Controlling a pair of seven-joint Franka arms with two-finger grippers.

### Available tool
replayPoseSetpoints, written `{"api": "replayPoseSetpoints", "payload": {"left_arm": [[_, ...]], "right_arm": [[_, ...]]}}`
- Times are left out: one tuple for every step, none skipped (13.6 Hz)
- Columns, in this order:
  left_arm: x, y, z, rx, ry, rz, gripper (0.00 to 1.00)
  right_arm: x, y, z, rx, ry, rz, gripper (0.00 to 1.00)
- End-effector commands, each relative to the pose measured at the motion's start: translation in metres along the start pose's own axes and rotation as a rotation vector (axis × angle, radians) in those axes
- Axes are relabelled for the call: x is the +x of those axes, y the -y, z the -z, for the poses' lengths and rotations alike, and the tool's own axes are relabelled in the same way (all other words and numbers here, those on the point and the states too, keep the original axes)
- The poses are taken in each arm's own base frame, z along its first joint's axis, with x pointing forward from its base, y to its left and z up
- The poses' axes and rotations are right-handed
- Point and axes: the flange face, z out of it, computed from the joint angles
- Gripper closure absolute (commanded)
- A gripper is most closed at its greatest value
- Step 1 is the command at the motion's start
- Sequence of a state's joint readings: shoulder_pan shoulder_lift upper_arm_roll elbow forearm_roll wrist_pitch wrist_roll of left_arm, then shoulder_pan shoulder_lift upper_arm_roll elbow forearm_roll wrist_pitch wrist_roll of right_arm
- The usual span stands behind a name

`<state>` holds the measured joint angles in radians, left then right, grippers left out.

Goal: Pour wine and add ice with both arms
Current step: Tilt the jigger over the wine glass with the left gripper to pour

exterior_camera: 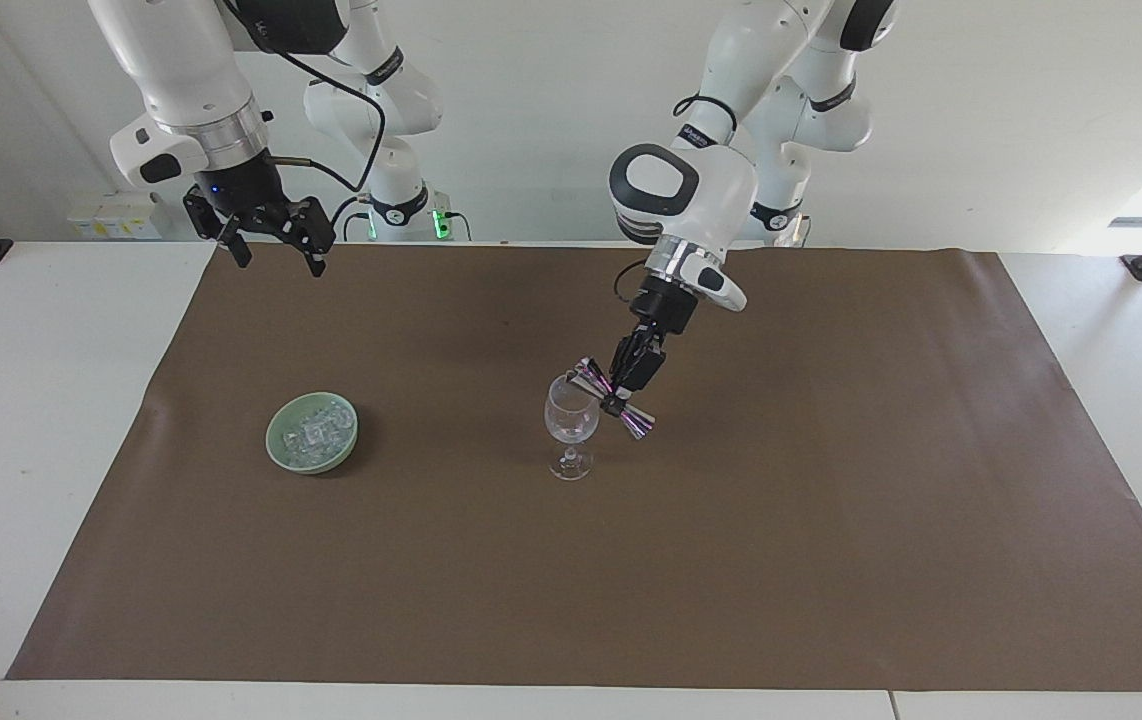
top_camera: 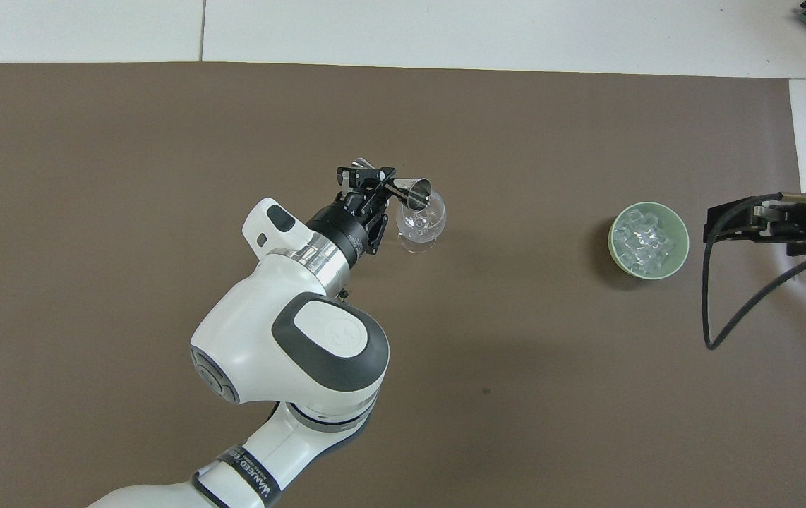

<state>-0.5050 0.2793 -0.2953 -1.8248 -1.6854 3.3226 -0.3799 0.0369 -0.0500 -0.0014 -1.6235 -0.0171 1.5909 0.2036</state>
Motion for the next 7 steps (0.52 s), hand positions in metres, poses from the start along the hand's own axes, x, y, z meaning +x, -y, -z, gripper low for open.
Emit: {"api": "replayPoseSetpoints", "payload": {"left_arm": [[-0.0016, -0.0042, -0.0036, -0.022, -0.031, -0.042, 1.00], [-0.0020, -0.0078, -0.0040, -0.032, -0.037, -0.047, 1.00], [-0.0023, -0.0099, -0.0051, -0.037, -0.039, -0.049, 1.00], [-0.0021, -0.0109, -0.0044, -0.041, -0.044, -0.050, 1.00], [-0.0017, -0.0122, -0.0043, -0.046, -0.051, -0.064, 1.00], [-0.0006, -0.0132, -0.0036, -0.052, -0.063, -0.076, 1.00], [-0.0004, -0.0135, -0.0033, -0.054, -0.066, -0.078, 1.00]], "right_arm": [[-0.0055, -0.0018, 0.0001, 0.004, 0.000, 0.021, 0.00], [-0.0055, -0.0018, 0.0001, 0.004, 0.000, 0.021, 0.00], [-0.0055, -0.0018, 0.0001, 0.004, 0.000, 0.021, 0.00], [-0.0055, -0.0018, 0.0001, 0.004, 0.000, 0.021, 0.00], [-0.0055, -0.0018, 0.0001, 0.004, 0.000, 0.021, 0.00], [-0.0055, -0.0018, 0.0001, 0.004, 0.000, 0.021, 0.00], [-0.0055, -0.0018, 0.0001, 0.004, 0.000, 0.021, 0.00]]}}
